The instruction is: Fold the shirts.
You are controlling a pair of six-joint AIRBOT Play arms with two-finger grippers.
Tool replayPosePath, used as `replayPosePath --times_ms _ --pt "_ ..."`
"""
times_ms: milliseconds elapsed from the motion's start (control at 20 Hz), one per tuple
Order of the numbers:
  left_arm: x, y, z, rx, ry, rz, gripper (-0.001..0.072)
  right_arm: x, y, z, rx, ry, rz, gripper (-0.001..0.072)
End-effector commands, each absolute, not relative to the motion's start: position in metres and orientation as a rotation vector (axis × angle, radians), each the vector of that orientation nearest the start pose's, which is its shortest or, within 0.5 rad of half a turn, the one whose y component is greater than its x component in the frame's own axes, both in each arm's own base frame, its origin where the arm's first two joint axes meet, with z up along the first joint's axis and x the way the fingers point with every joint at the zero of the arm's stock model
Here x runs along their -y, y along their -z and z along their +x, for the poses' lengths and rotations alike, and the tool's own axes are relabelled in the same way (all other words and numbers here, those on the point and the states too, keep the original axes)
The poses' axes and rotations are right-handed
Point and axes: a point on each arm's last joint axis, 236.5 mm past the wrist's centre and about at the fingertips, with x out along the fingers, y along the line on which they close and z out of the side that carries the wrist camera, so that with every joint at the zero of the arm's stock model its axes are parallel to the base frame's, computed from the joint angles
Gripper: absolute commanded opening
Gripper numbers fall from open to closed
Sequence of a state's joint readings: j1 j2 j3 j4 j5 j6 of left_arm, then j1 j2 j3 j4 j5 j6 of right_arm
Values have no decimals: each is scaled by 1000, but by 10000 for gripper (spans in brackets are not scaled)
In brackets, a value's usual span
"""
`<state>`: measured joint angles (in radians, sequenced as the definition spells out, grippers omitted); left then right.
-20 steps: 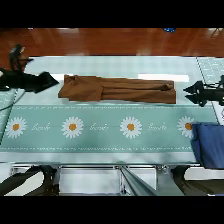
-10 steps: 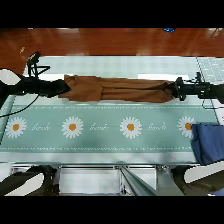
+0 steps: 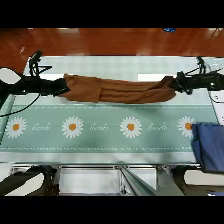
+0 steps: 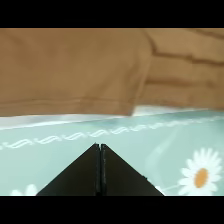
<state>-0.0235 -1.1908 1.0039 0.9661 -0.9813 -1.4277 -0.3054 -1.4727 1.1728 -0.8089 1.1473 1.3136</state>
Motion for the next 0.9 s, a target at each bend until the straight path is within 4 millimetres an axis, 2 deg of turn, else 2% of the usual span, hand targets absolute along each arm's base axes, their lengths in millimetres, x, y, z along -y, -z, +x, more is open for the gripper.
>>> replayPosePath --times_ms 0,150,350,450,650,750,850 --pt "153 -46 391 -1052 407 -487 19 -10 -36 367 -1152 -173 537 22" --pt "210 -42 392 -1032 499 -444 18 -19 -78 321 -1038 -149 496 23" --pt "311 -15 382 -1132 681 -331 18 -38 -121 272 -932 -149 500 22" --pt "360 -1 371 -1194 772 -278 18 -44 -138 255 -887 -147 500 23" --pt "447 26 309 -1374 974 -237 18 -51 -151 236 -854 -153 497 23" --pt "480 37 272 -1443 1047 -241 18 -52 -152 234 -853 -155 496 23" --pt "505 46 238 -1499 1101 -254 18 -52 -152 235 -852 -156 496 23"
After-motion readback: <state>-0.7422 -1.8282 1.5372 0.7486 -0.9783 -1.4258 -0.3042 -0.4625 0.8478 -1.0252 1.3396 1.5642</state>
